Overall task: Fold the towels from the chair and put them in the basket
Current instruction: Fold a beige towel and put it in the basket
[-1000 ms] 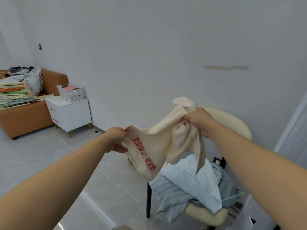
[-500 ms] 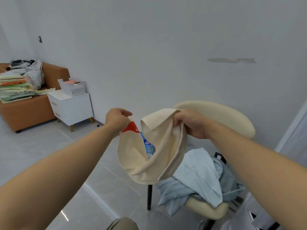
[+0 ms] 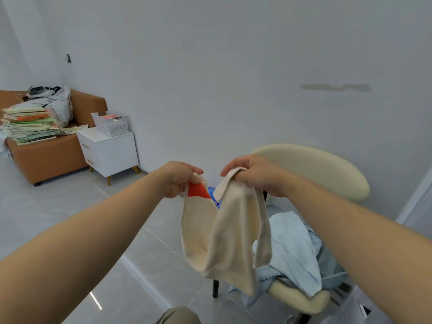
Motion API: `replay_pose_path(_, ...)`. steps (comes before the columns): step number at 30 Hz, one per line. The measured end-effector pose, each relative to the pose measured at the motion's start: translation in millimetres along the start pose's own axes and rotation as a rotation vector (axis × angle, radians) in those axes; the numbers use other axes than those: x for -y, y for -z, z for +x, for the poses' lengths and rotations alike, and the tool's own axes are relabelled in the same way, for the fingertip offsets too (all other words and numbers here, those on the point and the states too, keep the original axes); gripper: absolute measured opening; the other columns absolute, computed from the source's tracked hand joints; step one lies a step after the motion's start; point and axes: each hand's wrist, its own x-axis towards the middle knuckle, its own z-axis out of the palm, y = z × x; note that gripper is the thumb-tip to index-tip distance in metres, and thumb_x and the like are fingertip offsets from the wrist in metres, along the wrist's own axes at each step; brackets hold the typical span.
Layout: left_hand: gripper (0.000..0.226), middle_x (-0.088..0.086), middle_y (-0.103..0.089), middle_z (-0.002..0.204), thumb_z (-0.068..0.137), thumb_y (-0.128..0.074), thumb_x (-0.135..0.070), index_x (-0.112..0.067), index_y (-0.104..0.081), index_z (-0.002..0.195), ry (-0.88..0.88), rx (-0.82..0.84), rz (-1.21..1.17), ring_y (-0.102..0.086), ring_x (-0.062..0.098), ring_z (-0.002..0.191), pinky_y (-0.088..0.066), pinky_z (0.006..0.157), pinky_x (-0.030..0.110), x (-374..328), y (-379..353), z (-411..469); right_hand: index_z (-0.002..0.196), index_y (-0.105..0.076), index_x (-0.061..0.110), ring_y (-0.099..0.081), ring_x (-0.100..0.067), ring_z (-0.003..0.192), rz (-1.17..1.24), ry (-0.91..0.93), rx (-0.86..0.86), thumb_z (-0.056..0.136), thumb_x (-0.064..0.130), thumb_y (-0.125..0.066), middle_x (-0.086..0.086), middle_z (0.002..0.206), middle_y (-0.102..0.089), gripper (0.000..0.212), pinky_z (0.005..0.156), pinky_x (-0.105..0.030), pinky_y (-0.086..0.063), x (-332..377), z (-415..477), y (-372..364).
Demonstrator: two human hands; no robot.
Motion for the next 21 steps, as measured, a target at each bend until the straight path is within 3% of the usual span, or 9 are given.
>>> replay_pose_path(3, 0.019, 0.017, -0.072, 0.106, 0.085, -0.070, 0.007, -0.006, -0.075, 0.098, -0.074, 0.050, 0.036, -0.070, 0.030, 0.097, -0.059, 0.080, 0.037, -3.1, -5.4, -6.2, 0.090, -0.078, 0.020, -0.068, -0.003, 0.080, 0.029, 0.004, 0.030, 0.085, 0.014, -0.076, 0.002, 0.090, -0.076, 0.008, 0.073, -0.019, -0.053, 0.5, -0.1, -2.2)
replay_pose_path(6, 0.011, 0.014, -0.075, 0.101, 0.088, -0.072, -0.004, -0.005, -0.078, 0.097, -0.145, 0.085, 0.034, -0.072, 0.030, 0.095, -0.061, 0.074, 0.034, -7.8, -9.8, -13.3, 0.085, -0.075, 0.017, -0.067, -0.009, 0.075, 0.025, -0.006, -0.006, 0.078, 0.033, -0.085, 0.000, 0.082, -0.072, 0.020, 0.071, -0.029, -0.055, -3.1, 4.2, -4.3)
replay_pose_path(11, 0.013, 0.010, -0.077, 0.089, 0.078, -0.080, -0.001, -0.010, -0.080, 0.088, -0.319, 0.008, 0.238, -0.074, 0.027, 0.086, -0.063, 0.076, 0.039, -8.6, -16.3, -19.0, 0.087, -0.068, 0.015, -0.059, -0.011, 0.077, 0.074, 0.020, 0.028, 0.089, 0.029, -0.075, 0.001, 0.086, -0.064, 0.016, 0.069, -0.029, -0.049, -11.2, 7.8, -6.7)
replay_pose_path(14, 0.014, 0.010, -0.077, 0.090, 0.078, -0.078, 0.001, -0.008, -0.079, 0.089, -0.354, 0.062, 0.231, -0.073, 0.026, 0.087, -0.062, 0.081, 0.039, -8.9, -15.5, -23.1, 0.095, -0.066, 0.013, -0.063, -0.015, 0.078, 0.168, -0.013, 0.072, 0.096, 0.021, -0.067, -0.008, 0.087, -0.069, 0.008, 0.074, -0.032, -0.055, -14.5, 10.0, -11.7)
replay_pose_path(16, 0.014, 0.008, -0.077, 0.090, 0.080, -0.074, 0.000, -0.009, -0.079, 0.088, -0.365, 0.083, 0.249, -0.070, 0.021, 0.085, -0.059, 0.077, 0.036, -9.4, -15.3, -26.1, 0.098, -0.068, 0.014, -0.064, -0.016, 0.078, 0.157, -0.030, 0.036, 0.097, 0.022, -0.065, -0.011, 0.088, -0.070, 0.009, 0.076, -0.033, -0.055, -15.7, 12.4, -15.8)
replay_pose_path(19, 0.021, 0.008, -0.077, 0.092, 0.089, -0.060, -0.003, -0.010, -0.079, 0.091, -0.375, 0.084, 0.241, -0.069, 0.021, 0.086, -0.053, 0.068, 0.029, -11.2, -17.3, -31.8, 0.096, -0.068, 0.016, -0.064, -0.016, 0.076, 0.141, -0.062, -0.033, 0.096, 0.025, -0.066, -0.004, 0.081, -0.069, 0.010, 0.073, -0.032, -0.057, -18.4, 15.3, -19.6)
replay_pose_path(21, 0.019, 0.008, -0.077, 0.096, 0.093, -0.062, -0.015, -0.010, -0.080, 0.094, -0.395, 0.118, 0.200, -0.071, 0.026, 0.092, -0.057, 0.072, 0.032, -12.0, -17.4, -35.0, 0.095, -0.067, 0.016, -0.065, -0.016, 0.077, 0.139, -0.075, -0.041, 0.095, 0.028, -0.067, 0.000, 0.077, -0.067, 0.012, 0.075, -0.036, -0.060, -20.6, 16.5, -20.9)
